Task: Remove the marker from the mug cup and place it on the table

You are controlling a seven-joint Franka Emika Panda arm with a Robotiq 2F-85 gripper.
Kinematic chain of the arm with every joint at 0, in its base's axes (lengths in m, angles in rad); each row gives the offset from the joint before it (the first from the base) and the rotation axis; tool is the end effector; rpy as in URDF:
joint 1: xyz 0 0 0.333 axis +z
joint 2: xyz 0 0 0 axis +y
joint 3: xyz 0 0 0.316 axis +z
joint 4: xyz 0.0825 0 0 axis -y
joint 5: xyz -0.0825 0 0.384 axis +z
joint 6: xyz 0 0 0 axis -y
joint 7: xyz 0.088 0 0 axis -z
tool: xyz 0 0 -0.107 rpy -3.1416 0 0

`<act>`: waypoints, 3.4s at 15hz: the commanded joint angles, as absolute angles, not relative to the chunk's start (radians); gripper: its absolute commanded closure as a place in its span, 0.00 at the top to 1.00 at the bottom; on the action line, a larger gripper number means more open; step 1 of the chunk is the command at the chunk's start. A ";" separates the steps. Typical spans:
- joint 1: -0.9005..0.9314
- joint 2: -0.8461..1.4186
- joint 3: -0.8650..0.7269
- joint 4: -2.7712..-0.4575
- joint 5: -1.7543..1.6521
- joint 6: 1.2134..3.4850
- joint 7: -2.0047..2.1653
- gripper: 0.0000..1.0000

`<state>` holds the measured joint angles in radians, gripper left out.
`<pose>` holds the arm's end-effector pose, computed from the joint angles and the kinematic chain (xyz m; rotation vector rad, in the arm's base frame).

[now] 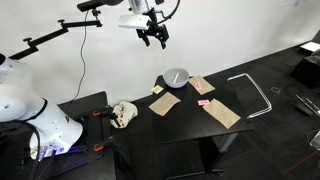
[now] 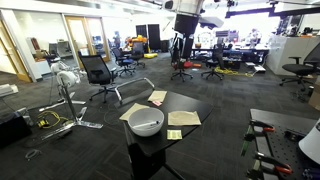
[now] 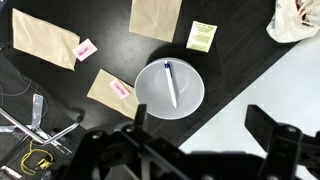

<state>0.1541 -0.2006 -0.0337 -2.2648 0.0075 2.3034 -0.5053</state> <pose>0.5024 0.0604 0.4667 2.9391 0.9434 0.3677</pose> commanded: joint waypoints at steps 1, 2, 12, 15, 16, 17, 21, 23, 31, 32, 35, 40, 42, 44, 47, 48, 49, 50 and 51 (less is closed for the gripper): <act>0.136 -0.162 -0.018 -2.249 0.004 2.324 -0.516 1.00; 0.135 -0.146 -0.017 -2.244 -0.001 2.333 -0.515 1.00; 0.119 0.078 0.018 -2.124 0.005 2.420 -0.601 1.00; 0.107 0.146 0.040 -2.069 0.002 2.414 -0.602 1.00; 0.102 0.168 0.048 -2.050 -0.001 2.411 -0.600 1.00; 0.097 0.193 0.055 -2.029 0.000 2.412 -0.601 1.00; 0.076 0.277 0.084 -1.956 0.003 2.407 -0.613 1.00; 0.064 0.312 0.101 -1.925 0.004 2.399 -0.632 1.00; 0.057 0.431 0.128 -1.834 -0.034 2.382 -0.657 1.00; 0.057 0.436 0.129 -1.831 -0.039 2.381 -0.655 1.00; 0.059 0.444 0.129 -1.841 -0.060 2.390 -0.645 1.00; 0.057 0.479 0.135 -1.826 -0.058 2.385 -0.646 0.95; 0.058 0.495 0.136 -1.818 -0.060 2.385 -0.645 0.78; 0.057 0.511 0.136 -1.809 -0.060 2.385 -0.645 0.70; 0.058 0.538 0.135 -1.789 -0.063 2.382 -0.643 0.64; 0.058 0.548 0.136 -1.781 -0.063 2.381 -0.643 0.65; 0.059 0.557 0.135 -1.772 -0.065 2.380 -0.642 0.65; 0.059 0.567 0.135 -1.763 -0.067 2.380 -0.642 0.65; 0.060 0.577 0.134 -1.753 -0.068 2.380 -0.640 0.66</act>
<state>0.0729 0.5413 0.1197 -1.8084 -0.0378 2.4093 -0.6511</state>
